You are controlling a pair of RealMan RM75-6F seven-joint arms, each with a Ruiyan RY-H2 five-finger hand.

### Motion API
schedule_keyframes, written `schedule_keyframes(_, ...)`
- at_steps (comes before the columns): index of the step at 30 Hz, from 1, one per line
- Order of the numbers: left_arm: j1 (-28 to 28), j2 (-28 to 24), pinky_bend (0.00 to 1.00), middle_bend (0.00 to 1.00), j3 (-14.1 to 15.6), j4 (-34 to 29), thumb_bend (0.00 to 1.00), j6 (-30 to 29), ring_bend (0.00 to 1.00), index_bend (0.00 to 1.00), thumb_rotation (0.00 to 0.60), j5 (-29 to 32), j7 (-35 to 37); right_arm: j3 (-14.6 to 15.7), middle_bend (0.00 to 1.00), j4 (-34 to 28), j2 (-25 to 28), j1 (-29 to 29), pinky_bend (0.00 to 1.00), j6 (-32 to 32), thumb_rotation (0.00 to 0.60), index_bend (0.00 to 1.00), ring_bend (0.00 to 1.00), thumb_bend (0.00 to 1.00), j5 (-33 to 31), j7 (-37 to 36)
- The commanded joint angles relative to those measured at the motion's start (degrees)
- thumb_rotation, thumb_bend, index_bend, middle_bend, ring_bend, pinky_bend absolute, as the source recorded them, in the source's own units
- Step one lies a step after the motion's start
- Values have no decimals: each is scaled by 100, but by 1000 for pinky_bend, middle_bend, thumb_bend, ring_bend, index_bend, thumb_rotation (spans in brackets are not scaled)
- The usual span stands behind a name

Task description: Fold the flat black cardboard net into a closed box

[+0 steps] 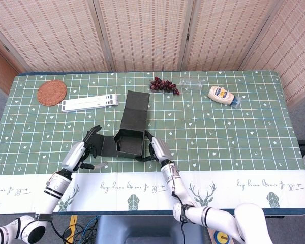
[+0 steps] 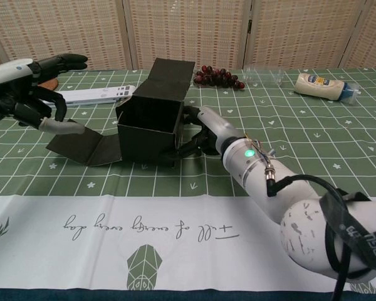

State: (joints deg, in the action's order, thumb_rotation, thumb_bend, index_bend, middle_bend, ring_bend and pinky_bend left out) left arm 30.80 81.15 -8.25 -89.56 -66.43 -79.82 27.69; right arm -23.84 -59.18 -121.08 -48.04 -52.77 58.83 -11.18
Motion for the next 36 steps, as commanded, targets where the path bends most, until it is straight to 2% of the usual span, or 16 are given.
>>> schedule_keyframes(1,-166,154,905,0,-125,220,168,-441,616,7,600,-61,-239,-86,450,-353,201,226,1000,38,600,374,821,482,-35,-335)
schedule_keyframes(3,-232,233,905,0,-150,366,168,-646,616,7,600,-103,-346,-121,453,-593,349,364,1000,59,600,377,821,482,-39,-548)
schedule_keyframes(7,-397,519,905,0,-142,896,168,-1051,616,2,600,-160,-596,-144,454,-1291,878,753,1000,336,600,378,821,482,114,-1449)
schedule_keyframes(10,-502,662,904,0,-155,1139,168,-1142,616,0,600,-60,-523,-195,458,-1567,1158,969,1000,445,600,380,821,482,195,-1992)
schedule_keyframes(20,-583,1173,904,0,-389,1858,168,-895,615,0,600,522,-516,-191,463,-2419,1778,1437,1000,618,600,383,821,482,778,-3486)
schedule_keyframes(21,-576,1220,904,0,-406,1870,168,-879,674,0,600,536,-490,-163,463,-2451,1786,1461,1000,596,600,383,821,482,860,-3592)
schedule_keyframes(23,-549,1334,904,0,-442,1881,168,-887,721,0,600,511,-441,-85,466,-2470,1780,1492,1000,533,600,386,821,482,1053,-3777)
schedule_keyframes(26,-489,1508,904,0,-474,1901,168,-963,672,0,600,390,-397,4,470,-2374,1709,1474,1000,462,600,390,821,482,1236,-3949)
schedule_keyframes(30,-398,1752,904,0,-591,1881,168,-1048,667,0,600,315,-254,125,470,-2228,1576,1418,1000,381,600,391,821,482,1385,-4028)
schedule_keyframes(36,-354,1903,904,0,-746,1593,168,-1133,746,0,600,297,-38,308,470,-2060,1426,1349,1000,243,600,391,821,482,1567,-3996)
